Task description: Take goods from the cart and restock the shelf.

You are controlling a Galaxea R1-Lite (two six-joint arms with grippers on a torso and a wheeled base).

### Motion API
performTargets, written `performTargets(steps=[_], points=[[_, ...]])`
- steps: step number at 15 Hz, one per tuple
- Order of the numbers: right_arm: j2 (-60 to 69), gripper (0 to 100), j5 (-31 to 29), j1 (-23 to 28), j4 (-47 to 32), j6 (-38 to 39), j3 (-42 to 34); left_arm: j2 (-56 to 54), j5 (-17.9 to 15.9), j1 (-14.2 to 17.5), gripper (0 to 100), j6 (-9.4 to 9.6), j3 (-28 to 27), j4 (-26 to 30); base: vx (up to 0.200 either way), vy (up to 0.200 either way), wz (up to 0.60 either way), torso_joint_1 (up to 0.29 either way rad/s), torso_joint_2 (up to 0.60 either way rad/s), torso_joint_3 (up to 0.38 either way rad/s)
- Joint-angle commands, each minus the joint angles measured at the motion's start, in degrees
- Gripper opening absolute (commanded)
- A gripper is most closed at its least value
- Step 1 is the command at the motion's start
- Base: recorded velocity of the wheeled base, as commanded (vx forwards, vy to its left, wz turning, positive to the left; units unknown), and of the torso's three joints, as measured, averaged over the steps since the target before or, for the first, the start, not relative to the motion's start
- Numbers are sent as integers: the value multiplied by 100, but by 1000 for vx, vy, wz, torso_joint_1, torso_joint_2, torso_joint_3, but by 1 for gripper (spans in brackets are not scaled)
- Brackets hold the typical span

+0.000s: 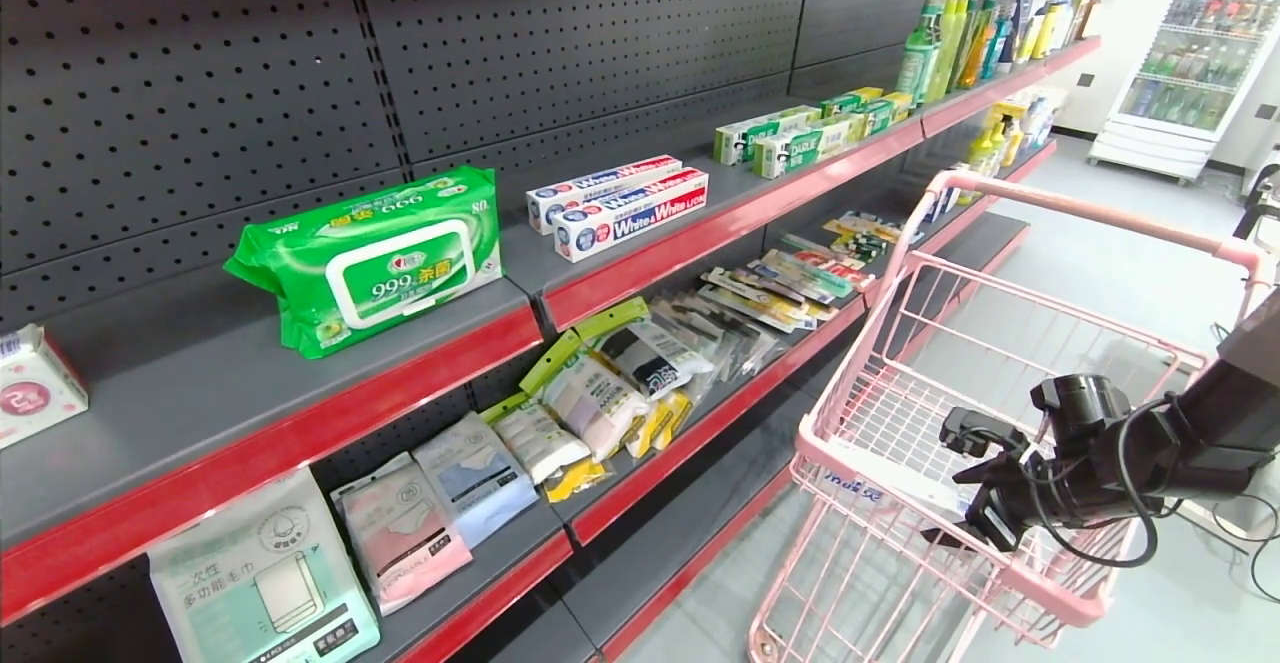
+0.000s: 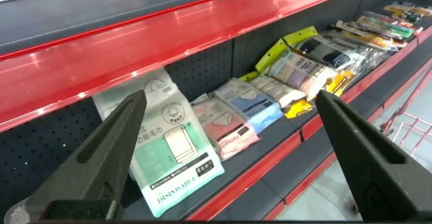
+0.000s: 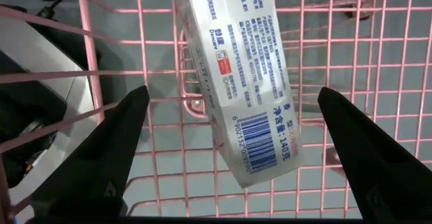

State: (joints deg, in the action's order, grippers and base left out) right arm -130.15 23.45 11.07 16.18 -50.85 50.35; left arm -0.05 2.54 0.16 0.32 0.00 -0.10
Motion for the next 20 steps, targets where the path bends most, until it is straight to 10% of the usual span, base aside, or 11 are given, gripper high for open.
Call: performTargets(steps=[1,15,16,20], points=[[-283,100,36,9,-18,-189,300,5,1,2,100,3,0,1,0,0,0,0,0,0],[-687,100,36,36,-36,-426,713,5,1,2,100,3,0,1,0,0,0,0,0,0],[-687,0,36,27,-36,-435,687,5,1,-7,100,3,0,1,0,0,0,0,0,0],[-714,0,28,-131,-36,-180,722,5,1,2,100,3,0,1,0,0,0,0,0,0]])
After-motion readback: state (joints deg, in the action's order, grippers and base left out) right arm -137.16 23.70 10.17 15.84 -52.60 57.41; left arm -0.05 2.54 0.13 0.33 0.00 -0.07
